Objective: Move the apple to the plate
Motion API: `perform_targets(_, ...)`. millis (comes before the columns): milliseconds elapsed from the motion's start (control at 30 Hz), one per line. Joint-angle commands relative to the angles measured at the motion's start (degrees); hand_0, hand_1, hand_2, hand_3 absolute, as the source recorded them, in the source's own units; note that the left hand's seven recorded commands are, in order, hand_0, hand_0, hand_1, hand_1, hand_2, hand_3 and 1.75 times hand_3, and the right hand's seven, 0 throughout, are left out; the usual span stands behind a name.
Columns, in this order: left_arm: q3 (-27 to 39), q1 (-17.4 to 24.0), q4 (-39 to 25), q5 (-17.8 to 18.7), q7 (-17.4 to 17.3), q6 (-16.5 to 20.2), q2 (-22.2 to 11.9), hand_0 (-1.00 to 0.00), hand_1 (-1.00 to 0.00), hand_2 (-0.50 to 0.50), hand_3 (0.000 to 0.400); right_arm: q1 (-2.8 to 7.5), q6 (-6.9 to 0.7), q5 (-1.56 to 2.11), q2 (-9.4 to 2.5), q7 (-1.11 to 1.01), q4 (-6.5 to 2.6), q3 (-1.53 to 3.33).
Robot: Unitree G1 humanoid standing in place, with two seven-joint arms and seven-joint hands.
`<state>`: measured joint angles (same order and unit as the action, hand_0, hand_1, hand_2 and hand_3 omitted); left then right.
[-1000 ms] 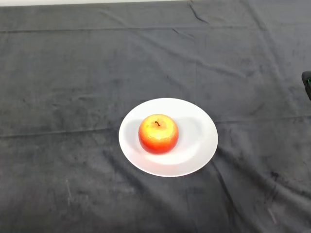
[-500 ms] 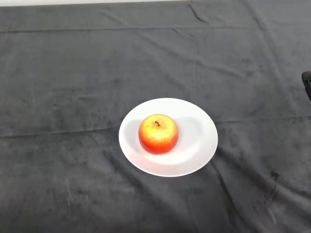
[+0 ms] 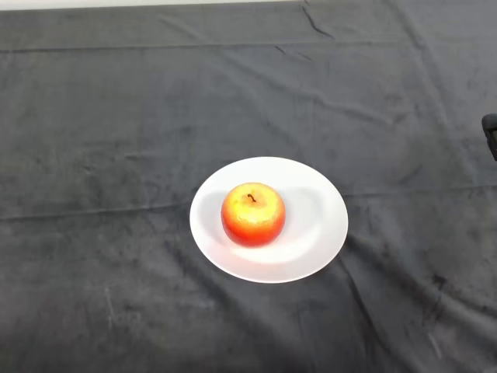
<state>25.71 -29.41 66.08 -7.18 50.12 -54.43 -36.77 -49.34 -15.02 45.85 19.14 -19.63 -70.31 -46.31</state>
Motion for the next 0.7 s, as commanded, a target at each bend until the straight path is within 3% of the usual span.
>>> perform_targets(33,-0.25,-0.89,2.41,0.15,0.34,0.43,-2.91,0.00,0.00,0.00,0.000,-1.42,0.74,0.71,2.04,-0.33,-0.24,-0.83)
perform_targets(700,-0.73,-0.90,2.46,0.43,0.12,0.70,-2.81,0.00,0.00,0.00,0.000,-1.42,0.74,0.68,2.03,-0.33,-0.24,-0.85)
